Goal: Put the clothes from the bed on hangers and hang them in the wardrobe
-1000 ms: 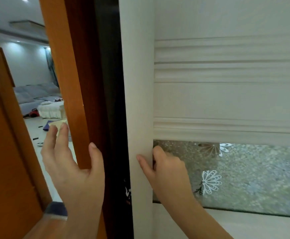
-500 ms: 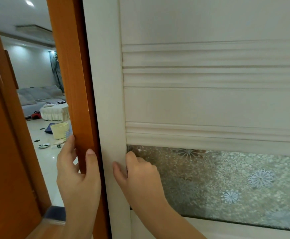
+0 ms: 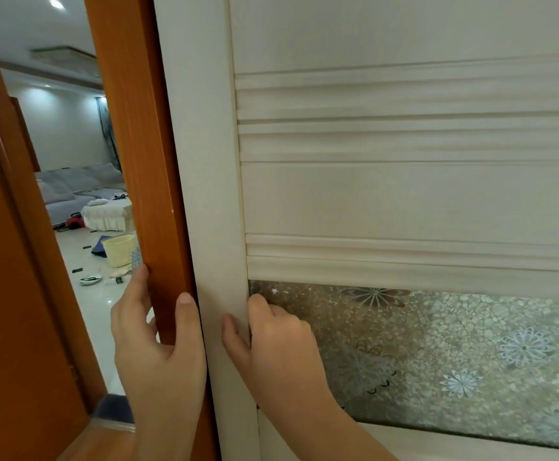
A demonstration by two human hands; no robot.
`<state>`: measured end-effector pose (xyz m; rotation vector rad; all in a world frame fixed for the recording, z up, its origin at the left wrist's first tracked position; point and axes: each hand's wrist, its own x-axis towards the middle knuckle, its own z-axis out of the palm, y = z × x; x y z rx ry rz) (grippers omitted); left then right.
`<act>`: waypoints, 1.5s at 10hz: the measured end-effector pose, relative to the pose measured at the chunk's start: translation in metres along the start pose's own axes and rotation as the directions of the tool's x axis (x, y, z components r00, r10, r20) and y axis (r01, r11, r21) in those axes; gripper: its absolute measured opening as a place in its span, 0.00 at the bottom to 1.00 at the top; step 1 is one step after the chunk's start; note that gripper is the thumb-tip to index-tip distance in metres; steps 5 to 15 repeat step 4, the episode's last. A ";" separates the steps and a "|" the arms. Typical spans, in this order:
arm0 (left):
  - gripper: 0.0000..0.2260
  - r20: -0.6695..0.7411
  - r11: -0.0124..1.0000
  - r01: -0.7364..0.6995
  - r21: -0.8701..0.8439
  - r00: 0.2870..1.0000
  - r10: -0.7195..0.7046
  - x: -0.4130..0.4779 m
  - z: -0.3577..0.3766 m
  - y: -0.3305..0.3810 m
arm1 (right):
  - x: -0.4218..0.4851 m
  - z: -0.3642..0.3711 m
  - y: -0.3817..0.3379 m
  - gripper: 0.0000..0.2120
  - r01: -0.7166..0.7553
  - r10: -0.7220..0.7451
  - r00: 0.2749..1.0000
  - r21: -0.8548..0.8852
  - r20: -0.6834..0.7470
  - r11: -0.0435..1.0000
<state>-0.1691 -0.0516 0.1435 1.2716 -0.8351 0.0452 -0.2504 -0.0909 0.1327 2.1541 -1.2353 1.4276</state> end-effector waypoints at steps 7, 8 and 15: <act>0.19 0.226 0.993 0.083 0.087 0.969 -0.101 0.007 -0.034 -0.033 | -0.025 -0.066 0.094 0.16 0.023 -0.049 0.993 0.227 0.112 0.974; 0.19 0.226 0.993 0.083 0.087 0.969 -0.101 0.007 -0.034 -0.033 | -0.025 -0.066 0.094 0.16 0.023 -0.049 0.993 0.227 0.112 0.974; 0.19 0.226 0.993 0.083 0.087 0.969 -0.101 0.007 -0.034 -0.033 | -0.025 -0.066 0.094 0.16 0.023 -0.049 0.993 0.227 0.112 0.974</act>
